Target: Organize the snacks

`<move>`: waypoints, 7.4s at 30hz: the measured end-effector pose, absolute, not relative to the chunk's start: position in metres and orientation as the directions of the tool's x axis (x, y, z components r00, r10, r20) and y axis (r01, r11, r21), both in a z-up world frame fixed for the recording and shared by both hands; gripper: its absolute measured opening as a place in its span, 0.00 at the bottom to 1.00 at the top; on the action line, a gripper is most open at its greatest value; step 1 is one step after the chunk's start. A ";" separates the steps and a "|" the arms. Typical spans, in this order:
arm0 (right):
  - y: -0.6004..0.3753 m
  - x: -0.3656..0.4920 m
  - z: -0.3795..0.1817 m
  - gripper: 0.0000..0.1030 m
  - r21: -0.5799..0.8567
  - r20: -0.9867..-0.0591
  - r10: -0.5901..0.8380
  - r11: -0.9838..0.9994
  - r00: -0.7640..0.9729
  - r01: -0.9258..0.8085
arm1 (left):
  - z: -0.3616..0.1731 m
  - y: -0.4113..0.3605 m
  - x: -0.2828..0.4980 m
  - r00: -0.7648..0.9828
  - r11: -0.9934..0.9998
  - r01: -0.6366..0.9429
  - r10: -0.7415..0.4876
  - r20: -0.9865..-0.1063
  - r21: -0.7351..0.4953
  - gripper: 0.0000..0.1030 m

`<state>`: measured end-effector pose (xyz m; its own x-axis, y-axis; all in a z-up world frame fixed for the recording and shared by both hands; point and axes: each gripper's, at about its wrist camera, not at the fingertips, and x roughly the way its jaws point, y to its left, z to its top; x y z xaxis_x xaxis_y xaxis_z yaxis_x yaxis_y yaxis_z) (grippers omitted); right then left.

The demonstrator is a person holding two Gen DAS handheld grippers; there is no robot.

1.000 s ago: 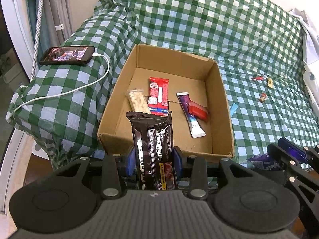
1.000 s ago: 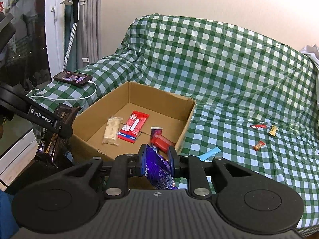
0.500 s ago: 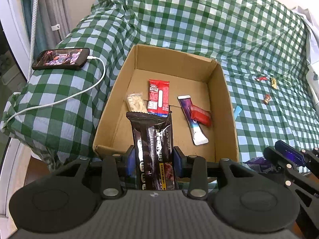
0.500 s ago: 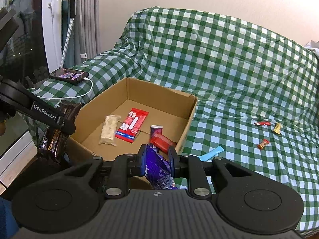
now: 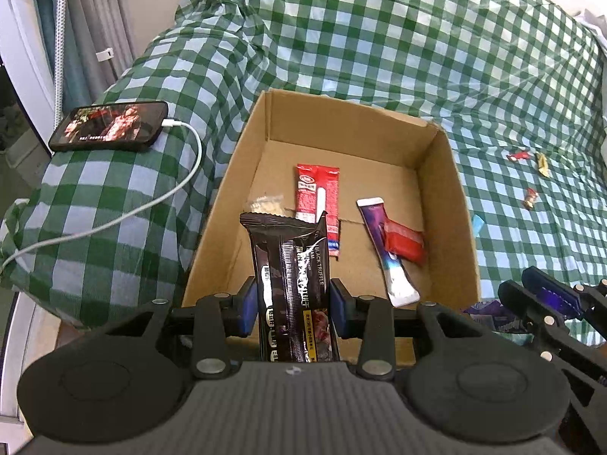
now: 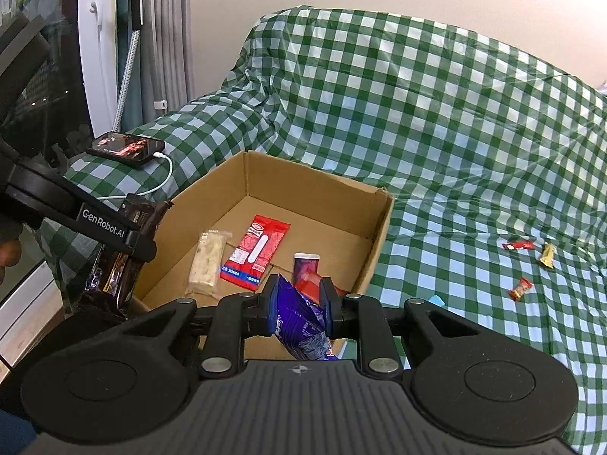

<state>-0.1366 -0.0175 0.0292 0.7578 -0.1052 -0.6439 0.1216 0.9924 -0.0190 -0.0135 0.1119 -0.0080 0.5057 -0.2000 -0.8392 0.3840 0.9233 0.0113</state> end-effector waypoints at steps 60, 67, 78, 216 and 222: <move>0.008 -0.152 0.017 0.86 -0.043 -0.702 -0.102 0.994 0.705 0.101 | -0.017 0.123 -0.062 0.557 0.904 0.399 -0.106 -0.823 0.154 1.00; 0.021 -0.195 0.041 0.88 -0.074 -0.641 -0.123 0.992 0.757 0.099 | 0.008 0.135 -0.102 0.619 0.908 0.388 -0.132 -0.774 0.156 1.00; 0.025 -0.235 0.062 0.88 -0.064 -0.573 -0.160 0.987 0.804 0.150 | 0.028 0.142 -0.142 0.662 0.906 0.395 -0.166 -0.731 0.152 1.00; -0.101 -0.234 0.044 0.95 -0.015 -0.610 -0.316 0.922 0.727 0.388 | 0.044 -0.009 -0.092 0.561 0.793 0.593 -0.287 -0.776 0.136 1.00; -0.216 -0.227 0.018 0.95 0.029 -0.639 -0.419 0.825 0.645 0.564 | 0.009 -0.124 -0.058 0.409 0.679 0.728 -0.314 -0.857 0.099 1.00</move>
